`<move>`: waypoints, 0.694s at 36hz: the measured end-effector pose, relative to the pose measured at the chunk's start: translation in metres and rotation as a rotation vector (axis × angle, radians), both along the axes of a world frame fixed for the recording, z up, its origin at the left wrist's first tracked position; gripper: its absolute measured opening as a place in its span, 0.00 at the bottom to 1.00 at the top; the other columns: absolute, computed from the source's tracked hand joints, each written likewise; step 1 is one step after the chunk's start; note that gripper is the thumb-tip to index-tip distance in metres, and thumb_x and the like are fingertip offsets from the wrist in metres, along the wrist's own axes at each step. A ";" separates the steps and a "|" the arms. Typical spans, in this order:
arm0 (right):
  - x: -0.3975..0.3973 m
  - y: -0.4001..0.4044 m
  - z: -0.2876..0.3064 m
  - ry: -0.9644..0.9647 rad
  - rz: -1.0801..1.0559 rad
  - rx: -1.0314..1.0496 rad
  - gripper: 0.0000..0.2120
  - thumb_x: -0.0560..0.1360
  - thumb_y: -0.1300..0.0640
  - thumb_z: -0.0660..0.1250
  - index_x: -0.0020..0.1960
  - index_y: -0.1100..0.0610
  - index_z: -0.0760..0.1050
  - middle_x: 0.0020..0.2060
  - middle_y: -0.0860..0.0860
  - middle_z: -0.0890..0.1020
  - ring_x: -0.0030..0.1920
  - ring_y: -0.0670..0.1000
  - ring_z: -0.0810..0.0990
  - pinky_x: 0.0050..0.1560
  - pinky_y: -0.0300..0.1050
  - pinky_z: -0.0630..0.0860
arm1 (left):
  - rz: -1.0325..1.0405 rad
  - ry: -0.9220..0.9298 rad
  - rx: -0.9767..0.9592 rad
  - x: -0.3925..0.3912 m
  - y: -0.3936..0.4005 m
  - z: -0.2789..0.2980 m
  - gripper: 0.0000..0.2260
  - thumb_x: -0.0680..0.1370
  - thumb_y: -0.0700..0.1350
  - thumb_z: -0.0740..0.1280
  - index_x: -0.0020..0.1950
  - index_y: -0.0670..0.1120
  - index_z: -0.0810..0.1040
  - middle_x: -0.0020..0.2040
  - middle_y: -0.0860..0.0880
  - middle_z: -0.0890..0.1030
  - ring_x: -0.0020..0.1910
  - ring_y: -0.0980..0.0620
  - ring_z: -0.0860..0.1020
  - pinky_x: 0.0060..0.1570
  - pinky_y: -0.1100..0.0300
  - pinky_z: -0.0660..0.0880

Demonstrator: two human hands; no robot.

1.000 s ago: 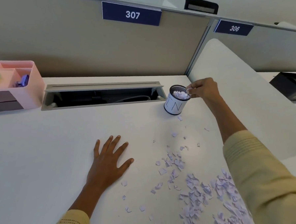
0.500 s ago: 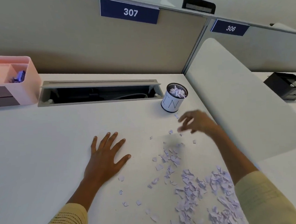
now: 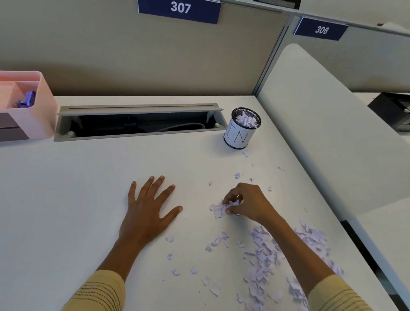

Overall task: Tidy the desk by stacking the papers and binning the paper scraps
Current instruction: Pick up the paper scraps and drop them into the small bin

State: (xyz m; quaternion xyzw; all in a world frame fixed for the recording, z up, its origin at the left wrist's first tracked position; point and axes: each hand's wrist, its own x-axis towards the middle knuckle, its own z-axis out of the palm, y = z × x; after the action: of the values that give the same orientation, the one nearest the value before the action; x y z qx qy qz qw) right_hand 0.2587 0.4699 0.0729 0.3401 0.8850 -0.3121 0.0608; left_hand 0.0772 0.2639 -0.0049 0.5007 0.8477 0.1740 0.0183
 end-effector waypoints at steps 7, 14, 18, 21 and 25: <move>-0.001 0.007 0.005 0.007 -0.061 -0.071 0.06 0.65 0.68 0.71 0.38 0.59 0.83 0.35 0.54 0.84 0.28 0.46 0.79 0.34 0.32 0.76 | -0.002 0.006 -0.011 0.000 0.000 -0.001 0.30 0.76 0.68 0.49 0.70 0.53 0.72 0.74 0.49 0.67 0.75 0.48 0.62 0.72 0.40 0.50; -0.023 0.048 0.052 0.111 -0.136 0.025 0.09 0.66 0.69 0.68 0.36 0.58 0.84 0.23 0.48 0.81 0.24 0.42 0.77 0.28 0.30 0.69 | -0.006 0.010 -0.015 0.000 0.000 -0.001 0.31 0.77 0.69 0.48 0.70 0.53 0.72 0.74 0.48 0.67 0.74 0.47 0.63 0.72 0.39 0.52; -0.046 0.096 0.093 0.291 -0.249 0.164 0.07 0.67 0.68 0.70 0.40 0.60 0.83 0.19 0.44 0.78 0.22 0.39 0.76 0.31 0.29 0.71 | -0.010 0.007 -0.008 0.000 0.000 0.000 0.30 0.77 0.68 0.50 0.70 0.53 0.73 0.74 0.48 0.68 0.74 0.47 0.63 0.72 0.39 0.52; -0.068 0.124 0.112 0.343 -0.271 0.276 0.07 0.66 0.68 0.69 0.41 0.61 0.84 0.16 0.38 0.74 0.21 0.36 0.74 0.29 0.26 0.67 | -0.010 0.012 -0.003 0.000 0.001 -0.001 0.30 0.77 0.68 0.50 0.70 0.53 0.73 0.74 0.48 0.68 0.74 0.47 0.63 0.71 0.39 0.52; -0.096 0.141 0.110 0.273 -0.247 0.349 0.08 0.66 0.70 0.68 0.42 0.63 0.84 0.18 0.42 0.75 0.24 0.42 0.75 0.27 0.25 0.64 | -0.010 0.005 -0.002 0.000 0.000 -0.001 0.29 0.77 0.68 0.50 0.69 0.53 0.73 0.73 0.48 0.68 0.74 0.47 0.63 0.71 0.39 0.52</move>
State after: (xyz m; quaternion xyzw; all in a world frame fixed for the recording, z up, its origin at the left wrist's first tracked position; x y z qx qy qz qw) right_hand 0.1626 0.6106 0.1829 0.4055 0.8773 -0.2028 -0.1576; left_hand 0.0770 0.2642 -0.0057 0.5053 0.8454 0.1719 0.0178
